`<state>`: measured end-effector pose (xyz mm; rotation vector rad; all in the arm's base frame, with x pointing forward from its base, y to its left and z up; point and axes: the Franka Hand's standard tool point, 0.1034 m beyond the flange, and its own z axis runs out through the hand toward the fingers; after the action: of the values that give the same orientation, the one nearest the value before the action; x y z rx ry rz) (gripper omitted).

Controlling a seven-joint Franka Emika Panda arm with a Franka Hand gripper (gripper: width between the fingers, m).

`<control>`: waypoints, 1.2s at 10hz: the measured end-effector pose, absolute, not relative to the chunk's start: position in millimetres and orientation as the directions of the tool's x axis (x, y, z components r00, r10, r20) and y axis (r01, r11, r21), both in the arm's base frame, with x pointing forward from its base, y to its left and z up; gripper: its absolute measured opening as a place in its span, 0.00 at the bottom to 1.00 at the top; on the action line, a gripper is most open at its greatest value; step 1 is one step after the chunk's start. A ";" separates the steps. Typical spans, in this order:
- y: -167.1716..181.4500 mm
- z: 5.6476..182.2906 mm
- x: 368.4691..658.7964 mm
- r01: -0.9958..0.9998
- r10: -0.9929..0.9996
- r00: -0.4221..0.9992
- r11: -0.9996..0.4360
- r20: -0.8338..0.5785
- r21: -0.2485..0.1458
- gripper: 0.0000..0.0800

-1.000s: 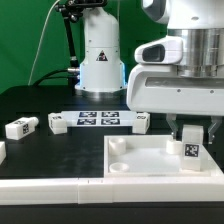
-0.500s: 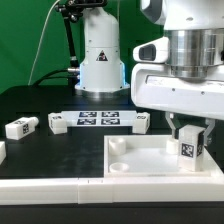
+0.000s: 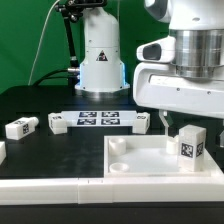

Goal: Assemble one leg

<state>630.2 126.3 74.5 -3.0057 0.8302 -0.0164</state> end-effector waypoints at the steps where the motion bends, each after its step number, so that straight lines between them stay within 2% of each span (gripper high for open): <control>1: 126.4 75.5 629.9 -0.417 -0.417 0.909 -0.909 0.000 -0.015 0.81; 3: 125.5 76.0 630.7 -0.201 -0.201 0.980 -0.980 0.006 -0.011 0.81; 6: 120.2 75.4 631.4 0.114 0.114 0.993 -0.993 0.008 -0.004 0.81; 12: 115.6 75.6 632.7 0.550 0.550 0.835 -0.835 0.002 0.019 0.81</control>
Offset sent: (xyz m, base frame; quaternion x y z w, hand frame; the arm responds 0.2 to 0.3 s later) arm 0.0034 0.0036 -0.0007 0.0166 -0.0181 -0.2057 0.9783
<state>632.7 115.6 75.6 -3.0263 -0.9075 -0.0125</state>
